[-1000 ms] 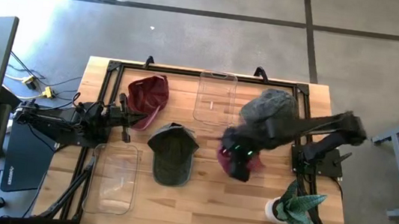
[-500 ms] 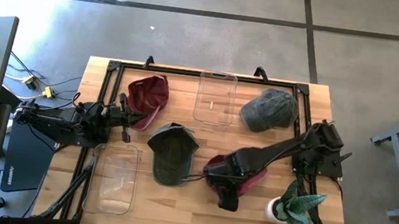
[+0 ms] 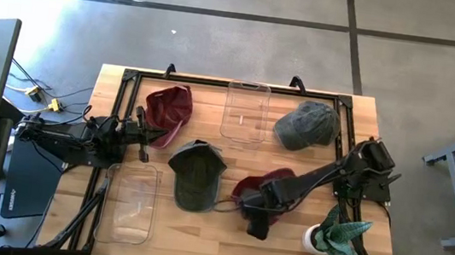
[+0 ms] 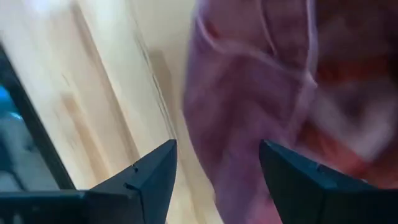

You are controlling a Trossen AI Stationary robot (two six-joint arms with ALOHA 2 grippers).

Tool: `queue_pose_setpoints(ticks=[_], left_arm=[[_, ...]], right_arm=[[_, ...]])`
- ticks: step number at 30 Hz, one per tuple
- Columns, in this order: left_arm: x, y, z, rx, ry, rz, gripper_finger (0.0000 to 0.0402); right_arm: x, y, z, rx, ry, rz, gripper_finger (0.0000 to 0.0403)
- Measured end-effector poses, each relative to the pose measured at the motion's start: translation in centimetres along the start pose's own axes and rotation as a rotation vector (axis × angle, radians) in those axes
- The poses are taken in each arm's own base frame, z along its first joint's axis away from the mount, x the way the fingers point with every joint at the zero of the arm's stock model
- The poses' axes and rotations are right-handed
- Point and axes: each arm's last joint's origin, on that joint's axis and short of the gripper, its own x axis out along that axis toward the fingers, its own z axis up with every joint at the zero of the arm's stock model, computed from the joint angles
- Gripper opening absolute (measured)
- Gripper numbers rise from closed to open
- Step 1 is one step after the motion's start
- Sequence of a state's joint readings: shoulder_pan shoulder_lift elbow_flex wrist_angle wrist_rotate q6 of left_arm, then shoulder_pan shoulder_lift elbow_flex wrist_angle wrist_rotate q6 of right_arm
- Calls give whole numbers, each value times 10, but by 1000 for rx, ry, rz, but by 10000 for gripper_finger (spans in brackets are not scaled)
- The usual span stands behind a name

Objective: Pick & Place hat
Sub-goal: Put the bottom maroon cap into the top transparent bin

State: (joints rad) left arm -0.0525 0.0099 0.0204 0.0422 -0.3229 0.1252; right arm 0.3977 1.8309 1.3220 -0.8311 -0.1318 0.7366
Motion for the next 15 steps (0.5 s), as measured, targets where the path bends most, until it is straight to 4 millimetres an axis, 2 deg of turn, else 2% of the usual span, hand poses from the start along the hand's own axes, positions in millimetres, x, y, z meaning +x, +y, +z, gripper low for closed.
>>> queue_pose_setpoints(ticks=[4, 8, 12, 14, 15], left_arm=[[0, 0, 0, -1, -1, 0, 1], [0, 0, 0, 0, -1, -1, 1], [0, 0, 0, 0, -1, -1, 1], [0, 0, 0, 0, -1, 0, 1], [0, 0, 0, 0, -1, 0, 1]], right_arm=[[11, -12, 13, 82, -79, 70, 189], [9, -15, 26, 60, -100, 188, 122], [2, -13, 29, 6, 1, 405, 25], [0, -11, 24, -5, 98, 484, 10], [0, -9, 20, -3, 141, 498, 16]])
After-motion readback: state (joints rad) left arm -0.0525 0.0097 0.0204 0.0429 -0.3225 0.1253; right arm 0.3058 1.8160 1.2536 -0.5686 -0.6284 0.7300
